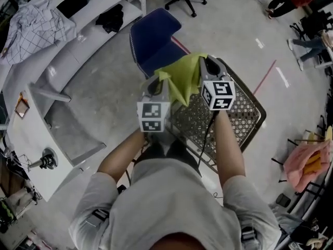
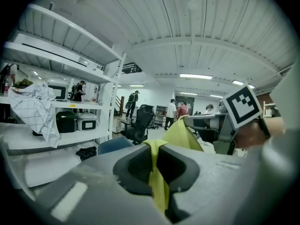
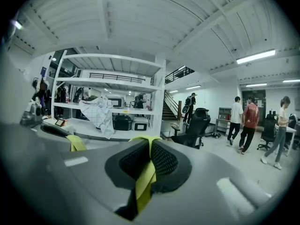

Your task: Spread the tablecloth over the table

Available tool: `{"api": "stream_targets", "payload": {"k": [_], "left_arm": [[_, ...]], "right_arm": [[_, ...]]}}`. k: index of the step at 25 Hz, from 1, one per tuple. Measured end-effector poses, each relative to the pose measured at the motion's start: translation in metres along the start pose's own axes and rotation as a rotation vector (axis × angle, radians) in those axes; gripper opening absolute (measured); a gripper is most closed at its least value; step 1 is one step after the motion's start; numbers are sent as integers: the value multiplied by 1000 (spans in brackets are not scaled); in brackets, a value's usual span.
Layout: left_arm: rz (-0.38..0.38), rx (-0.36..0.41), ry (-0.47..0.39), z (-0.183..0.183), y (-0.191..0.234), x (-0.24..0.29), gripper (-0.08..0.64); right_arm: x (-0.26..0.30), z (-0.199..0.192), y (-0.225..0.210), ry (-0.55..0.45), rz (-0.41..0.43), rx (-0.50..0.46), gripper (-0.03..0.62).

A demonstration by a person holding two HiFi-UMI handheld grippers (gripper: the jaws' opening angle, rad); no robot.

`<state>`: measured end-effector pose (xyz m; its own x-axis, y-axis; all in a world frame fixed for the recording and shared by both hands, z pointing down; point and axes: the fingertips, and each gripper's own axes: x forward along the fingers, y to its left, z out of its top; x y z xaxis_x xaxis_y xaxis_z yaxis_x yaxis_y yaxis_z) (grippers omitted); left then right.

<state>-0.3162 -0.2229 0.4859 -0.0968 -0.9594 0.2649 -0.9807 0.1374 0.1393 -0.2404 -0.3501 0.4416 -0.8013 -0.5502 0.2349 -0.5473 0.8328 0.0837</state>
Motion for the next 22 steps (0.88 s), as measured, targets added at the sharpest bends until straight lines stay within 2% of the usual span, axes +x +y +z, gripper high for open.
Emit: {"api": "stream_targets", "payload": {"k": [6,12,22], "left_arm": [[-26,41,43,-1,-44,56,26],[-50,39,66,1,-77,113,26],[-78,149,72,28,-133,198,26]], "right_arm": [[1,-22,-56,1,-22,46,12],[8,-40,-112,3,-45,80,14],[4,-65,-236,-30,-138,183,12]]}}
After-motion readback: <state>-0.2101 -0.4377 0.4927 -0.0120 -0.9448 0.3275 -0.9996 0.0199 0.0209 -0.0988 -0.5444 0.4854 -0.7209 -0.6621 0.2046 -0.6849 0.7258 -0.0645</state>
